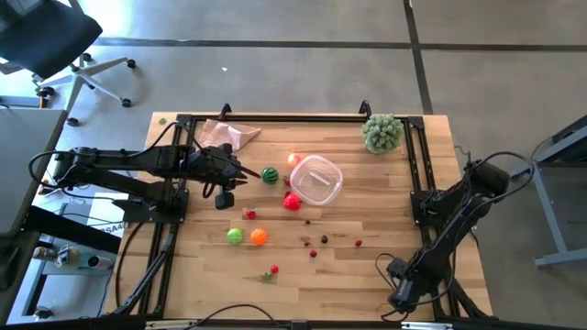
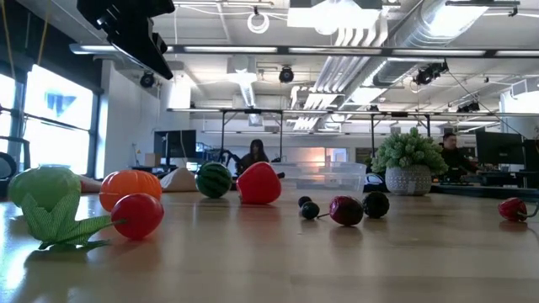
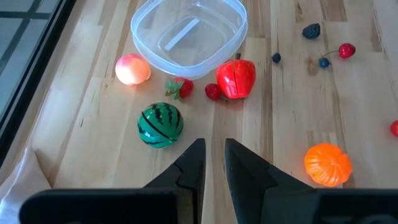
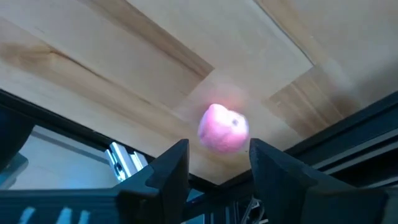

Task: Pick and placing Produce into tupperware
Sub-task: Put the peach into the transparent bin

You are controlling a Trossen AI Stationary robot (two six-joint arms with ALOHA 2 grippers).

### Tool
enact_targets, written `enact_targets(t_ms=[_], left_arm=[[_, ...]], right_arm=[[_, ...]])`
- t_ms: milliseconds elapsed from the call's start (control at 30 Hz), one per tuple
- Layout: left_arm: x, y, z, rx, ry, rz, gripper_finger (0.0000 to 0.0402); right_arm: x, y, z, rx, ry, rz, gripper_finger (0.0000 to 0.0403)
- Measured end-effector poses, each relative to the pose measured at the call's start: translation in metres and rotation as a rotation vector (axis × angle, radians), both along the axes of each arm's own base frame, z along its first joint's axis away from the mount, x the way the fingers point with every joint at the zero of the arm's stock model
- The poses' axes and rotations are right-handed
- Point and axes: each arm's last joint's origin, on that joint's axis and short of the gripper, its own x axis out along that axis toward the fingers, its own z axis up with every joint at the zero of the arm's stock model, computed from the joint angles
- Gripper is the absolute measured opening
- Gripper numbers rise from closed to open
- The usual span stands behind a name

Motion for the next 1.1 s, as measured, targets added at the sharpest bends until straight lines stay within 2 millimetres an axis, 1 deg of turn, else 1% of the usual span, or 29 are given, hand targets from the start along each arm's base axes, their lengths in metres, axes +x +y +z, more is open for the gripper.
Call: enact_targets(t_ms=[133,933,1100], left_arm=[[-0.0001,0.0000,0.0001,0.000,0.000,0.000,0.0051],[-0.0001,0.0000,0.0001,0.000,0.000,0.000,0.0051],[-0.0001,0.0000,0.0001,0.000,0.000,0.000,0.0051]], right_arm=[[0.0003,0.0003,-0.0023,-0.007,0.012,-0.004,0.0161],[0.0009,0.0025,-0.0014,0.031,0.037,-0.011,0.0162],[0.0009,0.0024,-0.0014,0.027,0.044,-0.025,0.0185]])
